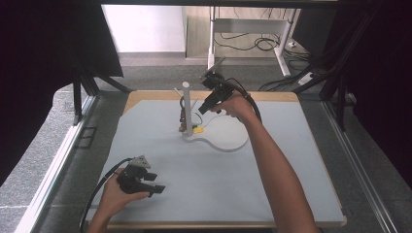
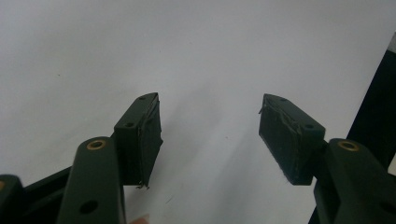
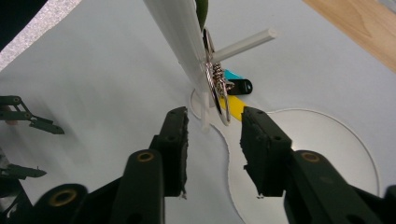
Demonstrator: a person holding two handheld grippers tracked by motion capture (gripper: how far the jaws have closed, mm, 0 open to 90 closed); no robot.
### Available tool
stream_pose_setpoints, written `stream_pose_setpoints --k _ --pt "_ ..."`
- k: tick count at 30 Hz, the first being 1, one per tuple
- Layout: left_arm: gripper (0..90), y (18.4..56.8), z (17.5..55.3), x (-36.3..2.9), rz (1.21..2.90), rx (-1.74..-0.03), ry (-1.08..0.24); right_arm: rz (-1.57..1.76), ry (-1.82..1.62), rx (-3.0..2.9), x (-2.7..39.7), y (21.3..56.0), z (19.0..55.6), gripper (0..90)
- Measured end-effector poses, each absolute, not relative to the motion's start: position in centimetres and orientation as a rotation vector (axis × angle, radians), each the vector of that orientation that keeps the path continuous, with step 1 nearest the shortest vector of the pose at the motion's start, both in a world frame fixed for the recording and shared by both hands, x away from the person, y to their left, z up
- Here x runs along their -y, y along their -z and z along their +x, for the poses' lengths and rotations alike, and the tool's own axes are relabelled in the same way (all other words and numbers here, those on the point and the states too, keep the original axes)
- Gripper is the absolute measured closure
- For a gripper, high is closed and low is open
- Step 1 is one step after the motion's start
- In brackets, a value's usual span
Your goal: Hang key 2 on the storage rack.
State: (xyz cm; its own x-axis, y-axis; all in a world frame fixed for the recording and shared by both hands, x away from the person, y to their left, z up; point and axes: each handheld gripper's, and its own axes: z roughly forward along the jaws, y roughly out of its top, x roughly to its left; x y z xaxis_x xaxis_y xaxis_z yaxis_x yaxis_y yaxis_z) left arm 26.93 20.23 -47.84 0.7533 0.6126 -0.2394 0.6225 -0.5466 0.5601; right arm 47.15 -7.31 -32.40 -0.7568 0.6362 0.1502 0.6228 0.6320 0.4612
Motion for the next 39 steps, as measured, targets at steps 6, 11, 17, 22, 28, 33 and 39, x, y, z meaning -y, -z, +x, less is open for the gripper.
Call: stream_pose_setpoints --k 6,11,17,22,28,33,39 --pt "39.2 47.7 26.9 -20.3 2.305 -0.931 0.015 1.084 -0.818 -2.776 8.7 32.0 46.1 51.6" --pt "39.3 47.6 27.1 -20.5 2.307 -0.933 0.008 1.048 -0.896 -2.739 11.0 32.0 43.9 48.3" --pt "39.2 47.5 26.9 -20.5 2.3 -0.931 0.008 1.03 -0.96 -2.696 14.2 33.0 40.8 47.7" --pt "39.2 47.6 26.7 -20.4 2.298 -0.926 0.012 1.022 -1.02 -2.656 16.8 34.4 38.1 46.9" --pt "39.2 47.6 26.7 -20.4 2.301 -0.924 0.011 1.018 -1.078 -2.609 19.6 36.8 34.6 46.0" --pt "39.2 47.7 26.7 -20.3 2.301 -0.932 0.009 1.024 -1.14 -2.58 21.3 38.7 32.6 45.9" --pt "39.1 47.9 26.7 -20.1 2.32 -0.926 0.008 1.059 -1.142 -2.579 22.3 41.4 31.3 47.2"
